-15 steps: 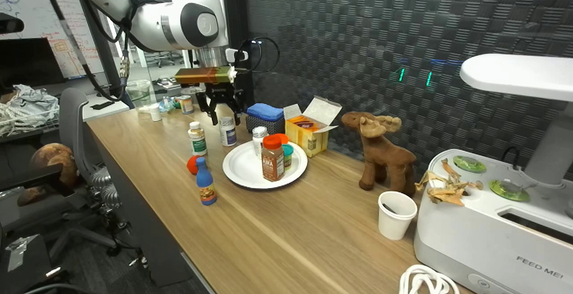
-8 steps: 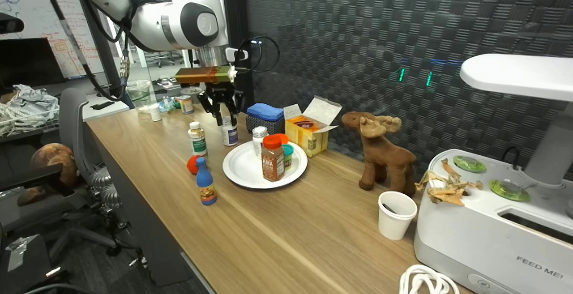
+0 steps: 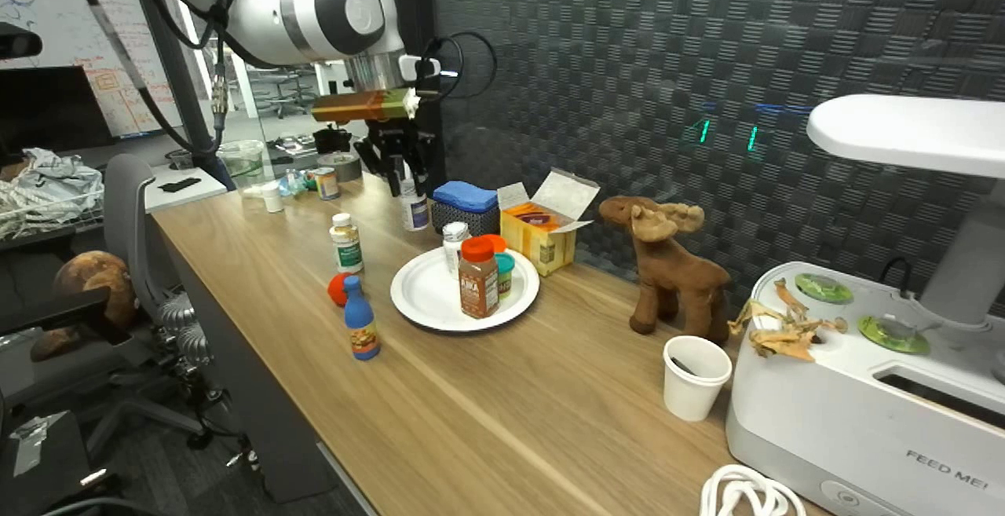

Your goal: Organize all the containers on the white plate

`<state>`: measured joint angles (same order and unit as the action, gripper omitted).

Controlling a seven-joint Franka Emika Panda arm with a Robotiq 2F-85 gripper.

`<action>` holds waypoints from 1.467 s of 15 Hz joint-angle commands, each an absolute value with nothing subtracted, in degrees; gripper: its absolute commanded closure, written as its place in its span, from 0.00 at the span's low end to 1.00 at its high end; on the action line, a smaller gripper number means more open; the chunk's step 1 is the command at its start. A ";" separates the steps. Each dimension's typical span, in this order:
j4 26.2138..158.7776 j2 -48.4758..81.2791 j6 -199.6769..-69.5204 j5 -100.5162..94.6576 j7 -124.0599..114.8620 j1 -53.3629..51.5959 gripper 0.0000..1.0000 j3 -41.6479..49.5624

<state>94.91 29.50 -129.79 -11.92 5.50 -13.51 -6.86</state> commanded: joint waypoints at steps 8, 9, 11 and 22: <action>110.04 10.39 -131.12 -14.94 0.74 -11.62 0.81 -4.56; 112.03 8.93 -131.29 -14.95 0.50 -11.27 0.81 -4.56; 115.76 6.17 -131.43 -15.20 -0.01 -10.55 0.81 -4.53; 124.46 6.51 -139.26 -15.11 1.50 -6.12 0.81 -3.94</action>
